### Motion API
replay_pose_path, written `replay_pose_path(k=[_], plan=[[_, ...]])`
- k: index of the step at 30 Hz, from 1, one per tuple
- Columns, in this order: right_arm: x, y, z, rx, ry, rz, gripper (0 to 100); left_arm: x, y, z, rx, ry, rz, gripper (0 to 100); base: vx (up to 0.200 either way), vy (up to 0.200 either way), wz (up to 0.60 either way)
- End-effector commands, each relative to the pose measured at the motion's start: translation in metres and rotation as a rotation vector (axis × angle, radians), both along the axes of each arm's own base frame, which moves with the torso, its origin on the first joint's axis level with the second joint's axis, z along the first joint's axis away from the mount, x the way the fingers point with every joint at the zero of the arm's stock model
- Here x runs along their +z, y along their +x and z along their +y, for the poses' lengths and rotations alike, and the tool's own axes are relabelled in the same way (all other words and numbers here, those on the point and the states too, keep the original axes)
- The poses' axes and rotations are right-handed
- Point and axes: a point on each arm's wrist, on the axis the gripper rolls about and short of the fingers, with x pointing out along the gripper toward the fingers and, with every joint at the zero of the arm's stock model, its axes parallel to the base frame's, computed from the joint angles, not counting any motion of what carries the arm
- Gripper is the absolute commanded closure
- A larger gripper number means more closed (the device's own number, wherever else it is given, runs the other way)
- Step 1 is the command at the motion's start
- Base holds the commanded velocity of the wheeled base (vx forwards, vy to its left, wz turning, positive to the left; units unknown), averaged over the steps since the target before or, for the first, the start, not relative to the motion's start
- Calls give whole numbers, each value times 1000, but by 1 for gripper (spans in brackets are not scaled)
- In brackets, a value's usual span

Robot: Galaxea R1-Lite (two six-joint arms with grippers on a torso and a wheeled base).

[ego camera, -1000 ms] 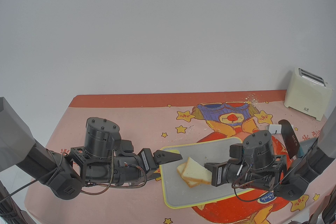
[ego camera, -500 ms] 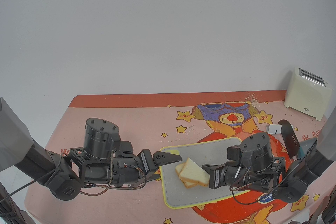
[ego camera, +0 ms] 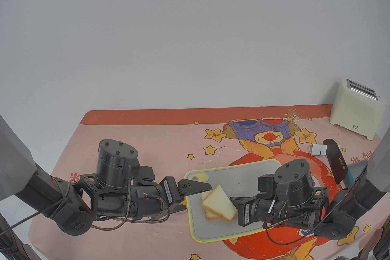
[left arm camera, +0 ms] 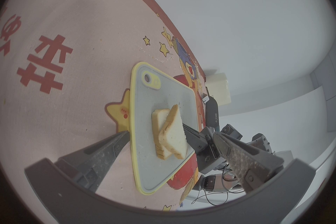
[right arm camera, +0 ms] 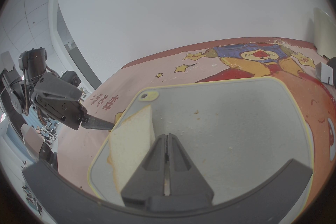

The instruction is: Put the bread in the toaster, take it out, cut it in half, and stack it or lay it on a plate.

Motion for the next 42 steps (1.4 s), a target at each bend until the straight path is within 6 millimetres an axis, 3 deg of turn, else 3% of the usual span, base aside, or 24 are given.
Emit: replay_pose_path(k=[1, 20, 42], plan=[[-3, -1, 0, 4, -6, 9, 100, -3, 0, -1, -3, 7, 9, 0, 0, 0, 0], [-6, 4, 2, -10, -22, 0, 100, -6, -6, -7, -32, 15, 18, 0, 0, 0, 0], [-18, -1, 32, 64, -34, 2, 100, -5, -6, -6, -29, 13, 14, 0, 0, 0, 0]])
